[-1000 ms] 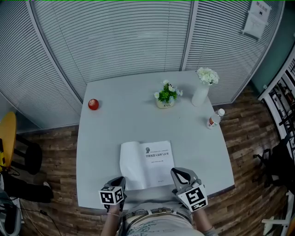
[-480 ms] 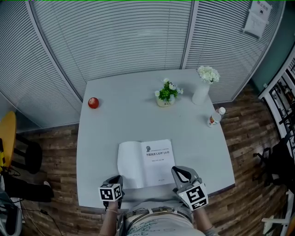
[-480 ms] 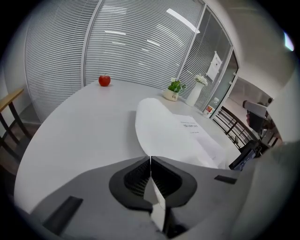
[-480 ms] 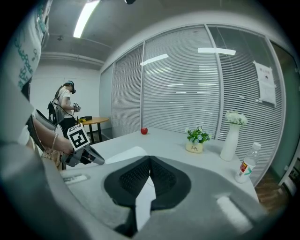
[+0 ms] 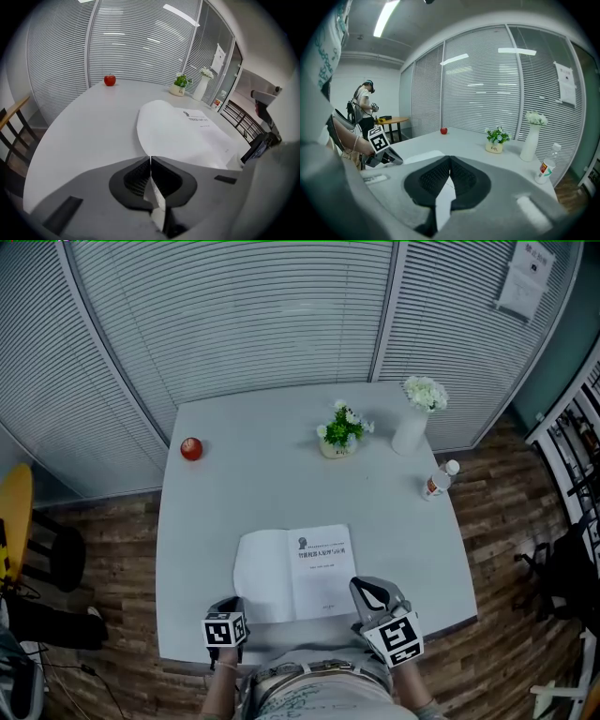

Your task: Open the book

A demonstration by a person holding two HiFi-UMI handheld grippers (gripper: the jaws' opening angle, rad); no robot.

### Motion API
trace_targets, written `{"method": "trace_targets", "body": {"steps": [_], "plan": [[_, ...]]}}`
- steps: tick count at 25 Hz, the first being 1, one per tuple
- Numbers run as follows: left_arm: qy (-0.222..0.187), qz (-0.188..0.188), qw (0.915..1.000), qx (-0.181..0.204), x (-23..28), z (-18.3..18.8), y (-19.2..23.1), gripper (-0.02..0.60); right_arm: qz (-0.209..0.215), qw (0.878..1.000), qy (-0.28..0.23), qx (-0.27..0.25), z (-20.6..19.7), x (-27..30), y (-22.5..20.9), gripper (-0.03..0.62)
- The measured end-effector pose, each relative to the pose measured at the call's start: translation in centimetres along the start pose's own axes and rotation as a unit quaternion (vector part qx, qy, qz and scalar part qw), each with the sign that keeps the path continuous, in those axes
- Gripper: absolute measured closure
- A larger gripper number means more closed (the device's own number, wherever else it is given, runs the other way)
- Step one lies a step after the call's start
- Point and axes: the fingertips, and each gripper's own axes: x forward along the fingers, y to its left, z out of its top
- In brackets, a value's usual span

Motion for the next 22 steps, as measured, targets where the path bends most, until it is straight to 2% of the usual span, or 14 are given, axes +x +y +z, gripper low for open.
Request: {"method": "trace_targets", "body": {"steps": [13,22], "plan": [[0.016,0.011,0.9997,0.015,1.3,-0.8,0.6,0.575,0.001,1.000,0.004,0.000,-0.2,0.2,0.0,0.591],[-0.002,0.013,0.9998,0.015,1.4,-0.8,0.7,0.574,0.001,1.000,0.011,0.002,-0.8,0.3,0.1,0.591]]}}
